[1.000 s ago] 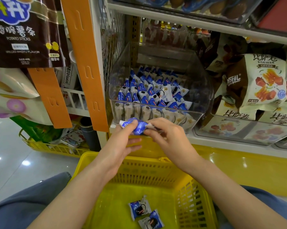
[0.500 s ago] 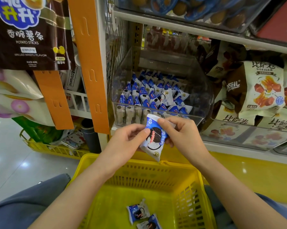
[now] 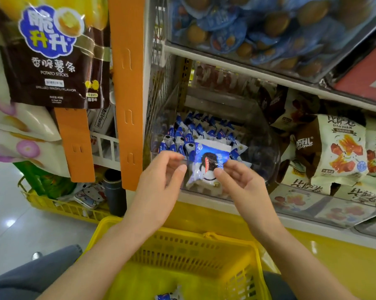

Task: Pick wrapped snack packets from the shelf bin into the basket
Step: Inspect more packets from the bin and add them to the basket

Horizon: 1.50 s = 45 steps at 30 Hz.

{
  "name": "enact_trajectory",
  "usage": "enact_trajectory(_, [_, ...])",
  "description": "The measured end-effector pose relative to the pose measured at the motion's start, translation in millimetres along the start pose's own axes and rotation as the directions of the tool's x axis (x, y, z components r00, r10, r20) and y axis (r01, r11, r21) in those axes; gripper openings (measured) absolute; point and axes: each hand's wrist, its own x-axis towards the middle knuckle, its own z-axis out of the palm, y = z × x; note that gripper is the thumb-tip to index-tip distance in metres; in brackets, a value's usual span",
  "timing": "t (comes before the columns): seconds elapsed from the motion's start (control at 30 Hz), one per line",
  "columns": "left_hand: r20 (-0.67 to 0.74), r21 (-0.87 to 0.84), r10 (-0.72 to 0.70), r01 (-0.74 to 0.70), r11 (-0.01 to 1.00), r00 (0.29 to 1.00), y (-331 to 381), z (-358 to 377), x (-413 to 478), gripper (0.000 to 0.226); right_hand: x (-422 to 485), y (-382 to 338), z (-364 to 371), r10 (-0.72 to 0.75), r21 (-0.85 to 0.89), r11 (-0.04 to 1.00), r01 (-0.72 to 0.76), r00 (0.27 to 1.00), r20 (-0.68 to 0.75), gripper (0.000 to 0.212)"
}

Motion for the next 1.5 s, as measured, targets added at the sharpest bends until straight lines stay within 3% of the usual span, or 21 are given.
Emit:
enact_trajectory(0.13, [0.072,0.334,0.207,-0.219,0.917,0.976,-1.0,-11.3,33.7,0.035,50.9,-8.5,-7.0,-0.048,-0.056,0.998,0.039,0.986,-0.159,0.025])
enact_trajectory(0.23, [0.195,0.545,0.229,-0.299,0.783,0.954,-12.9,-11.1,48.0,0.034,107.3,-8.9,2.5,-0.086,-0.202,0.979,0.041,0.972,-0.219,0.032])
enact_trajectory(0.3, [0.273,0.618,0.254,-0.372,0.693,0.928,-19.4,-8.8,48.7,0.036,145.7,-4.0,13.3,-0.117,-0.31,0.95,0.047,0.971,-0.21,0.021])
enact_trajectory(0.33, [0.294,0.629,0.269,-0.398,0.668,0.917,-21.3,-8.4,48.6,0.041,162.9,-0.5,19.4,-0.128,-0.367,0.929,0.049,0.973,-0.194,0.015])
enact_trajectory(0.53, [0.313,0.633,0.367,-0.48,0.607,0.876,-33.4,-10.9,53.0,0.045,240.8,24.4,52.9,-0.14,-0.542,0.838,0.065,0.985,-0.097,0.029])
enact_trajectory(0.77, [0.31,0.616,0.433,-0.526,0.587,0.846,-38.3,-10.7,55.2,0.042,262.3,43.6,64.0,-0.014,-0.704,0.71,0.0,1.0,-0.014,0.024])
enact_trajectory(0.87, [0.29,0.62,0.465,-0.534,0.575,0.836,-40.4,-9.7,56.6,0.041,265.4,39.8,61.3,0.056,-0.774,0.632,0.03,0.995,0.084,0.023])
enact_trajectory(1.0, [0.276,0.635,0.495,-0.543,0.549,0.824,-42.8,-8.1,56.9,0.038,269.6,33.6,60.2,0.098,-0.765,0.64,0.068,0.981,0.169,0.026])
enact_trajectory(1.13, [0.264,0.635,0.517,-0.55,0.542,0.814,-43.7,-7.3,57.1,0.036,272.1,32.7,64.9,0.132,-0.841,0.522,0.143,0.96,0.245,0.03])
enact_trajectory(1.23, [0.267,0.632,0.524,-0.558,0.538,0.809,-44.6,-7.1,56.8,0.036,274.4,34.9,61.9,0.084,-0.782,0.61,0.125,0.972,0.22,0.031])
enact_trajectory(1.3, [0.264,0.636,0.527,-0.557,0.535,0.808,-45.1,-7.0,56.7,0.036,277.3,37.9,53.9,-0.051,-0.734,0.67,0.112,0.993,0.105,0.029])
enact_trajectory(1.37, [0.258,0.64,0.532,-0.555,0.531,0.806,-45.5,-7.0,57.5,0.035,278.8,43.6,44.1,-0.092,-0.755,0.648,0.1,0.994,0.053,0.028])
enact_trajectory(1.5, [0.253,0.643,0.529,-0.55,0.534,0.81,-45.8,-7.0,57.6,0.034,281.0,55.7,34.5,0.031,-0.809,0.584,0.072,0.993,0.111,0.026])
